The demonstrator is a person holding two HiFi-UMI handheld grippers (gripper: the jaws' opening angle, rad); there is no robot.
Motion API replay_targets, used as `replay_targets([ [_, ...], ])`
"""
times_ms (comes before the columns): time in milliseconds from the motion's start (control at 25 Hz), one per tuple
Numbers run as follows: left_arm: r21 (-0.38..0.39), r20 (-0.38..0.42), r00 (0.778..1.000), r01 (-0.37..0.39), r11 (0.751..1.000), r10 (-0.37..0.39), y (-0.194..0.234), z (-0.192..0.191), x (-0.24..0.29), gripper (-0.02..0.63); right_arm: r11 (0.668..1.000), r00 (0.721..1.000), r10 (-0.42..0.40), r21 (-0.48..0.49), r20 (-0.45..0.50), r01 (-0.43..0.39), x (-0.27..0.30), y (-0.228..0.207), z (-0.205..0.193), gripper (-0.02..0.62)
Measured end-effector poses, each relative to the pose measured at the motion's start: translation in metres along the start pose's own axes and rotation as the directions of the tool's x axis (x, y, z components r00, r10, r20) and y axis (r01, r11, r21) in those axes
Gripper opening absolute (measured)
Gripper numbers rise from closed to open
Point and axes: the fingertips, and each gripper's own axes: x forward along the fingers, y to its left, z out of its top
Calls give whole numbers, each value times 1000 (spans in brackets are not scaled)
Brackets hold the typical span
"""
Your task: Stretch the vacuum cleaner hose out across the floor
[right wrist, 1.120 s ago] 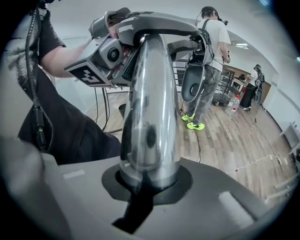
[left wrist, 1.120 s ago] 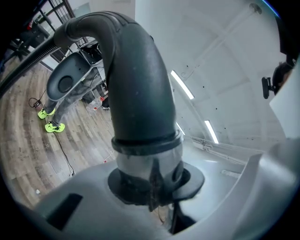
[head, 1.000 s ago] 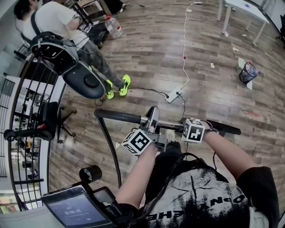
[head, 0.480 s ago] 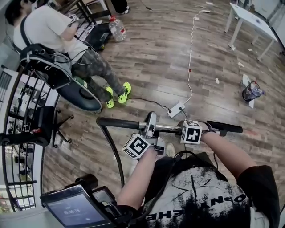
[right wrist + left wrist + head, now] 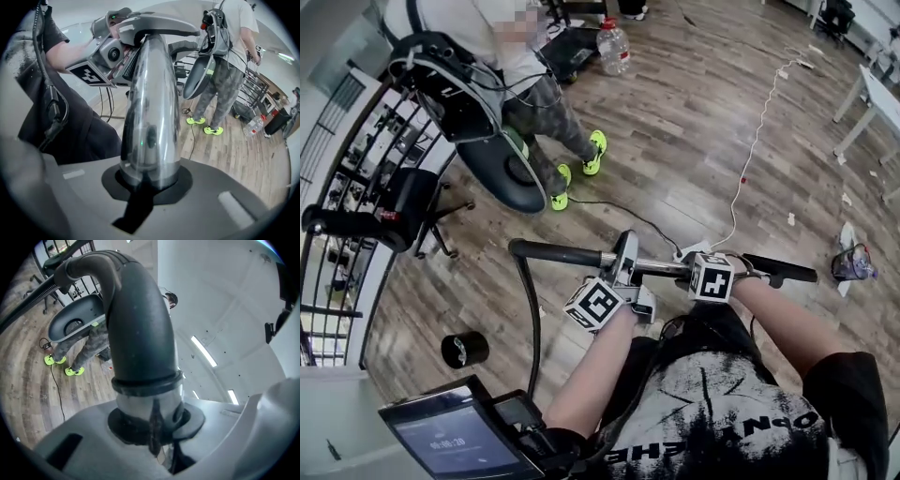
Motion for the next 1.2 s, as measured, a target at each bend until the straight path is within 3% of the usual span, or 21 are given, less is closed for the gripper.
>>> replay_targets([
  [160, 15, 113, 991, -78, 997, 76, 16, 13, -6, 81, 991, 998, 64, -116, 3, -63, 10, -16, 7, 50],
  [280, 20, 221, 963, -161, 987, 152, 21, 13, 0, 81, 965, 991, 135, -226, 3, -131, 11, -35, -1, 49],
  [440, 6, 363, 898, -271, 963, 250, 15, -1, 19, 81, 906, 973, 229, -363, -9, -216, -1, -63, -27, 49],
  [720, -42, 537, 772, -379, 925, 340, -8, -21, -2, 81, 791, 936, 344, -515, -71, -329, -16, -53, -49, 49],
  [1200, -128, 711, 586, -436, 891, 389, -51, -86, -34, 79, 635, 908, 378, -662, -183, -398, -46, -30, -105, 49],
])
